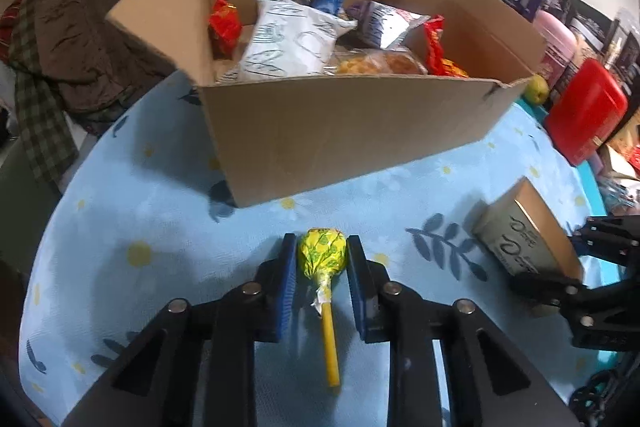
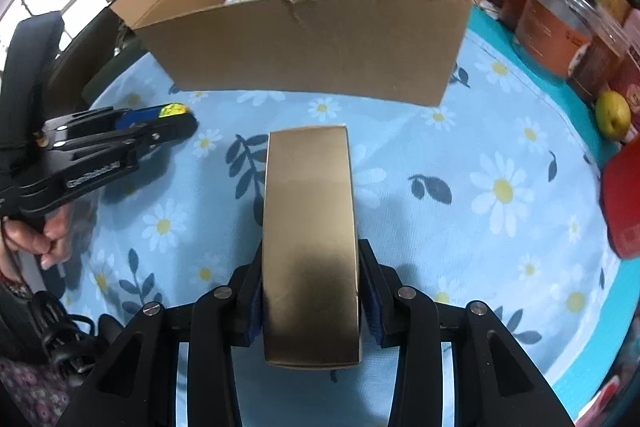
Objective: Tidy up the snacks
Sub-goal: 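Grasp the gold Dove box with the right tool while the left tool grasps the yellow lollipop, then lift the Dove box and lollipop with both tools and carry them over the box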
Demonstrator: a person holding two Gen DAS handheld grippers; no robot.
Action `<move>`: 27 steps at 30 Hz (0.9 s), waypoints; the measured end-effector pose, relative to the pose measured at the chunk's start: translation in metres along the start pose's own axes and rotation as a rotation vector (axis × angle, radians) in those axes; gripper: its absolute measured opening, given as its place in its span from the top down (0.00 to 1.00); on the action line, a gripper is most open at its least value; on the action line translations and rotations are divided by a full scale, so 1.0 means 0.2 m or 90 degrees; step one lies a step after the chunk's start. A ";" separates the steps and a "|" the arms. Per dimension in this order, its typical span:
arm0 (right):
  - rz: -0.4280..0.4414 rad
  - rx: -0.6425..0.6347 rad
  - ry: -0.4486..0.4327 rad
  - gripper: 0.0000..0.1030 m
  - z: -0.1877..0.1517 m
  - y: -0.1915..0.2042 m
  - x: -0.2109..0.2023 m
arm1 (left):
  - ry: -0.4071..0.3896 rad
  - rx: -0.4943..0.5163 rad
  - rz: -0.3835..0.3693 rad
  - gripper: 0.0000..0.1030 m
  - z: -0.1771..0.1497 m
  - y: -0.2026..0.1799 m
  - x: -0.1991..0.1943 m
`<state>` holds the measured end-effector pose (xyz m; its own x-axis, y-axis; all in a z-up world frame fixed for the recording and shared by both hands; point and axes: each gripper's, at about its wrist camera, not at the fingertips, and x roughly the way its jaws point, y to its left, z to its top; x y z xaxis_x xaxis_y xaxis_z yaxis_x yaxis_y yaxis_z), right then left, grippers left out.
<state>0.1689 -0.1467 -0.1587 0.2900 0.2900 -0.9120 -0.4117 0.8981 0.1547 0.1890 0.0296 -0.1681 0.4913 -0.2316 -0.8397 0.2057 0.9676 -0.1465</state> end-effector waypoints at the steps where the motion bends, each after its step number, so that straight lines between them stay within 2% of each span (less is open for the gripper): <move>1: -0.007 -0.002 -0.005 0.62 -0.01 0.01 0.00 | 0.003 0.005 -0.006 0.77 -0.01 -0.01 -0.01; 8: -0.013 0.021 -0.010 0.63 -0.11 0.01 -0.05 | 0.028 0.047 -0.056 0.77 -0.12 -0.12 -0.09; 13: -0.067 0.019 -0.019 0.63 -0.23 0.06 -0.10 | 0.049 0.068 -0.098 0.77 -0.25 -0.23 -0.15; 15: -0.071 0.025 -0.022 0.63 -0.28 0.07 -0.12 | 0.057 0.076 -0.115 0.77 -0.29 -0.28 -0.17; 27: -0.109 0.040 -0.019 0.63 -0.61 0.15 -0.26 | 0.093 0.131 -0.145 0.77 -0.49 -0.44 -0.26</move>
<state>0.0369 -0.1747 -0.1530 0.3772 0.1393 -0.9156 -0.2988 0.9541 0.0221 0.0621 -0.0337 -0.1624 0.2898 -0.4083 -0.8656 0.4700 0.8486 -0.2429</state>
